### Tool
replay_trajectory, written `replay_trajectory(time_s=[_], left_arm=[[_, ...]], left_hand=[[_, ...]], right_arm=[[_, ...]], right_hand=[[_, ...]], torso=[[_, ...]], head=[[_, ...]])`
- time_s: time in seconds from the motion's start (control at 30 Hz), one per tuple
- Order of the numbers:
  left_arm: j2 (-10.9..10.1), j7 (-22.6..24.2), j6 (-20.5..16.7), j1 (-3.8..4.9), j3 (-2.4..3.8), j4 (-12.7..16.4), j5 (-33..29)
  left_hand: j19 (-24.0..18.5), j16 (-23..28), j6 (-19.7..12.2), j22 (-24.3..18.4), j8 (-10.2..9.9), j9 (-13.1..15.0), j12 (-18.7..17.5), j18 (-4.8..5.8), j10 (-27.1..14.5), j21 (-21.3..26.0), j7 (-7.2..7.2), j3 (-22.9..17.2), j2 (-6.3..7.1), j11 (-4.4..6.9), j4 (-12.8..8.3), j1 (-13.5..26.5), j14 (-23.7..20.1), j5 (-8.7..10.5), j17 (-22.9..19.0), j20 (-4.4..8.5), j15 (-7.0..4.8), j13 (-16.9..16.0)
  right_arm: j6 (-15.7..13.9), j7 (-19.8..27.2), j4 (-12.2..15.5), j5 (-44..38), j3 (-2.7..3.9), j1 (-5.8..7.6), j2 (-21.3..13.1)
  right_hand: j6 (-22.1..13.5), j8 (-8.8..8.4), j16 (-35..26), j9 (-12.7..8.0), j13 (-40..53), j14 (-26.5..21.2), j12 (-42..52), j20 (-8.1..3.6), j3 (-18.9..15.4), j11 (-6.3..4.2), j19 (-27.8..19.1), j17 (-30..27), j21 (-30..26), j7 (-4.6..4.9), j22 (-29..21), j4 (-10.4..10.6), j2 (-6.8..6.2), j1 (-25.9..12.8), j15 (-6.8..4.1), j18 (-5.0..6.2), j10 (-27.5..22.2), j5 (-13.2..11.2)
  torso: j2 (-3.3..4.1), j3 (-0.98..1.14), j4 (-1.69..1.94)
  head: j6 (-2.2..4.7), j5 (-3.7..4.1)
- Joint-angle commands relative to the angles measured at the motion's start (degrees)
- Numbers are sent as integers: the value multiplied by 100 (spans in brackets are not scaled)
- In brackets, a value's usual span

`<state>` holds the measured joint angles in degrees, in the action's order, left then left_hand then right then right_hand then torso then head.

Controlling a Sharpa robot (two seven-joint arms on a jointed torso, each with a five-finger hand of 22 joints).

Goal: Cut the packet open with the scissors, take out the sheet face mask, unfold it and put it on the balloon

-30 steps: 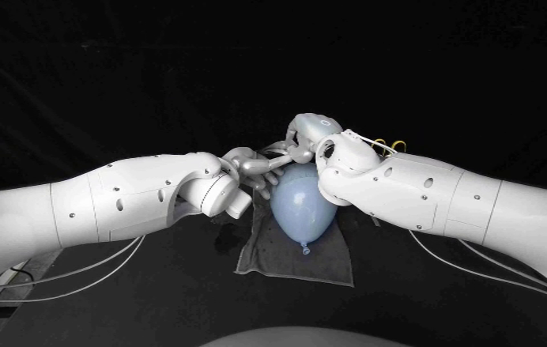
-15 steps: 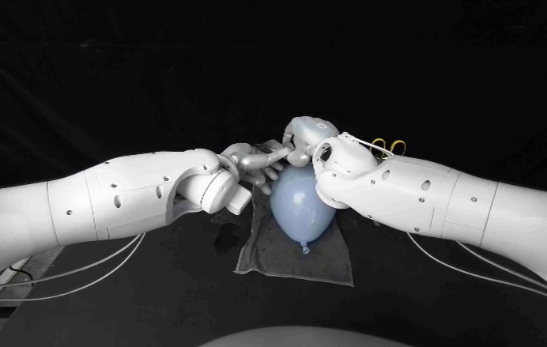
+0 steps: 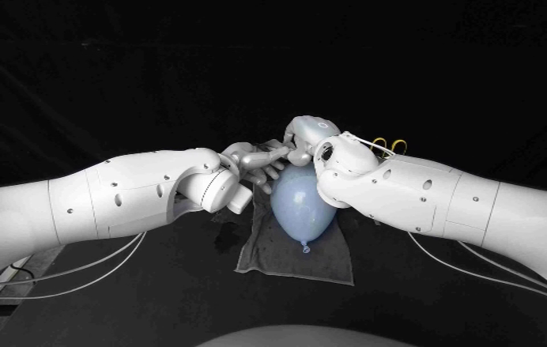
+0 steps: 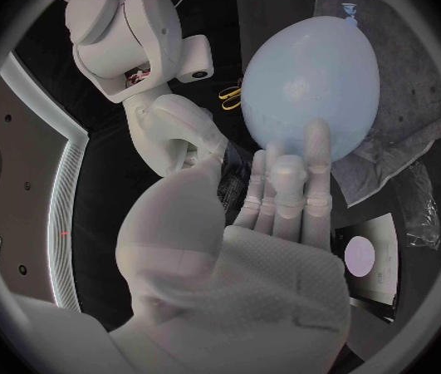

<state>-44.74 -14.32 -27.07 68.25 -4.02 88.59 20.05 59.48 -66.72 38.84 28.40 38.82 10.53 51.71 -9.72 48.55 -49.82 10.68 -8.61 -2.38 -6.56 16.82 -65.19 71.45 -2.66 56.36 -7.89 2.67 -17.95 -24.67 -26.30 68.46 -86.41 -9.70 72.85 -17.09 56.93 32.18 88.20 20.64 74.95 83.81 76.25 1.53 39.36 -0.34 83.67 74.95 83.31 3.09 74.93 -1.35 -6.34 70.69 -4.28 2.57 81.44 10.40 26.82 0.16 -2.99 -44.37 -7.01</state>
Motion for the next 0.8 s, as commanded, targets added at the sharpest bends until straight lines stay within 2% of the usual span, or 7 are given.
replay_trajectory(time_s=[0.03,0.1,0.17,0.27,0.37,0.57,0.8], left_arm=[[-2,81,-85,9,7,-4,-102],[-5,89,-113,9,7,-8,-124],[-7,93,-131,9,7,-11,-137],[-9,103,-157,9,7,-16,-150],[-9,110,-163,9,7,-18,-156],[-8,112,-116,9,7,27,-157],[-11,136,-61,8,6,98,-150]], left_hand=[[39,-4,42,-7,1,-14,14,-91,-26,18,19,-195,-187,-1,-3,-66,-30,-23,-18,17,-17,14],[40,-2,40,-10,-17,-29,2,-91,-28,20,8,-455,-285,12,-11,-190,-35,-22,-29,26,-29,30],[43,-3,38,-16,-69,-64,-46,-95,-43,23,-10,-1017,-184,35,-49,-515,-39,-28,-42,52,-50,71],[45,12,136,-17,-105,-101,-159,-92,7,20,-25,-2289,195,51,-183,-838,-62,-25,-82,86,-89,166],[41,16,228,5,-26,-68,-219,-90,133,-15,-14,-3394,591,54,-406,-756,-71,-20,-107,96,-82,236],[19,46,232,47,71,-13,-237,-85,154,-74,-18,-3782,798,63,-829,-717,-107,-15,-157,100,-87,261],[-33,116,239,45,146,31,-231,-80,160,-59,-7,-3520,917,43,-821,-539,-190,-11,-253,71,-59,265]], right_arm=[[36,46,38,-52,3,2,-11],[35,44,46,-54,3,2,-18],[34,44,48,-54,3,2,-23],[33,41,49,-54,3,2,-29],[37,40,43,-53,3,2,-29],[70,41,-31,-28,3,2,0],[110,50,-108,12,3,2,33]], right_hand=[[37,320,22,9,535,564,-2,11,33,-84,362,1255,19,8,1211,-4,38,1,-38,-96,310,2],[37,320,22,9,535,564,-2,11,33,-84,362,1255,19,8,1211,-4,38,1,-38,-96,310,2],[37,320,22,9,535,564,-2,11,33,-84,362,1255,19,8,1211,-4,38,1,-38,-96,310,2],[37,320,22,9,535,564,-2,11,33,-84,362,1255,19,8,1211,-4,38,1,-38,-96,310,2],[37,320,22,9,535,564,-2,11,33,-84,362,1255,19,8,1211,-4,38,1,-38,-96,310,2],[34,323,19,7,542,563,2,11,46,-84,367,1250,31,8,1218,-14,42,-7,-39,-99,314,-25],[34,323,19,7,542,563,2,11,46,-84,367,1250,31,8,1218,-14,42,-7,-39,-99,314,-25]], torso=[[0,4,-6],[-1,5,-7],[-2,5,-4],[-2,3,-2],[0,4,-3],[0,1,-1],[-1,1,0]], head=[[-9,-2],[-14,-2],[-15,5],[-16,7],[-19,8],[-22,19],[-15,22]])
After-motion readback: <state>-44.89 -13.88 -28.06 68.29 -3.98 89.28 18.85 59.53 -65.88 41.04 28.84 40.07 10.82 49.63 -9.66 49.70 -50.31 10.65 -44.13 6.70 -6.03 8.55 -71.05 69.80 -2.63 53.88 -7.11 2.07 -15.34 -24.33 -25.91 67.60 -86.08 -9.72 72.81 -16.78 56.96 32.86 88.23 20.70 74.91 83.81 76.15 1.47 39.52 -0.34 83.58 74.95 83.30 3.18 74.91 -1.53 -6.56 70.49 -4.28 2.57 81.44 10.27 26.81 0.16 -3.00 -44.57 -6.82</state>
